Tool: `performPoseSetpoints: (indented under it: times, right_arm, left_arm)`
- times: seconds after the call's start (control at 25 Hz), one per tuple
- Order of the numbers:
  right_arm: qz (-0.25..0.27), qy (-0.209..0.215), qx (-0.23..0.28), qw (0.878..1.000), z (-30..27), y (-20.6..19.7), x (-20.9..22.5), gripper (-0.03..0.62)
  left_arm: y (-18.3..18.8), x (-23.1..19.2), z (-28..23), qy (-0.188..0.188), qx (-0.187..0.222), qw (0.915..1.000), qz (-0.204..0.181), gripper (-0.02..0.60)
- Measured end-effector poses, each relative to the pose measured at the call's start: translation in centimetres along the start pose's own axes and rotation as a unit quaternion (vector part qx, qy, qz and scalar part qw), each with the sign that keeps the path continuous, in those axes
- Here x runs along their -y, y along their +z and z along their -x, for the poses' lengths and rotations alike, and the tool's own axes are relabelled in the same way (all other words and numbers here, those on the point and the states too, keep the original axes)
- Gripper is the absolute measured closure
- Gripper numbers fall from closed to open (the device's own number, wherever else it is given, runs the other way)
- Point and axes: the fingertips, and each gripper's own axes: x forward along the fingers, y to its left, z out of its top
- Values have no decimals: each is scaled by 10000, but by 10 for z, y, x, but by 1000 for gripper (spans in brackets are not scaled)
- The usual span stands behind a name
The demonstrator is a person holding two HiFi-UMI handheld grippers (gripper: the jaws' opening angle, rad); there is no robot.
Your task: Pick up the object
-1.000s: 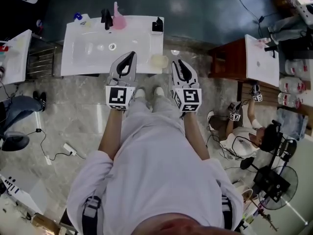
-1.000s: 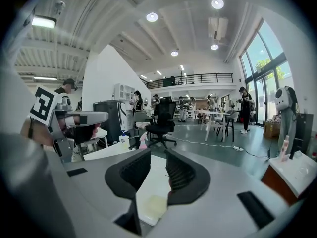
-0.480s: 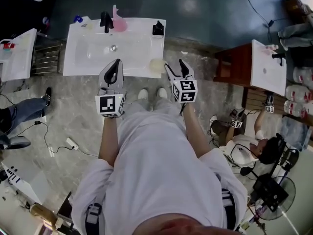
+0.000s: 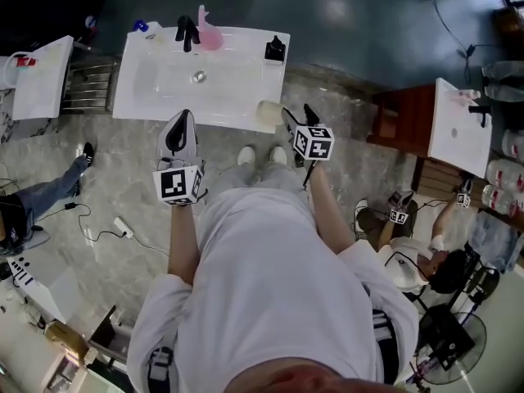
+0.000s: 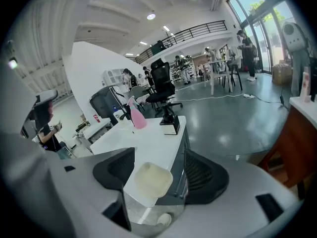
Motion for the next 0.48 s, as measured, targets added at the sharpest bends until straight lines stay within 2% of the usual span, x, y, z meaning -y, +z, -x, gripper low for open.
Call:
performPoseSetpoints:
  times: [0.48]
  right_arm:
    - [-899, 555, -461, 9933, -44, -42, 15, 279]
  left_arm:
    - [-13, -16, 31, 638, -301, 9975, -9, 581]
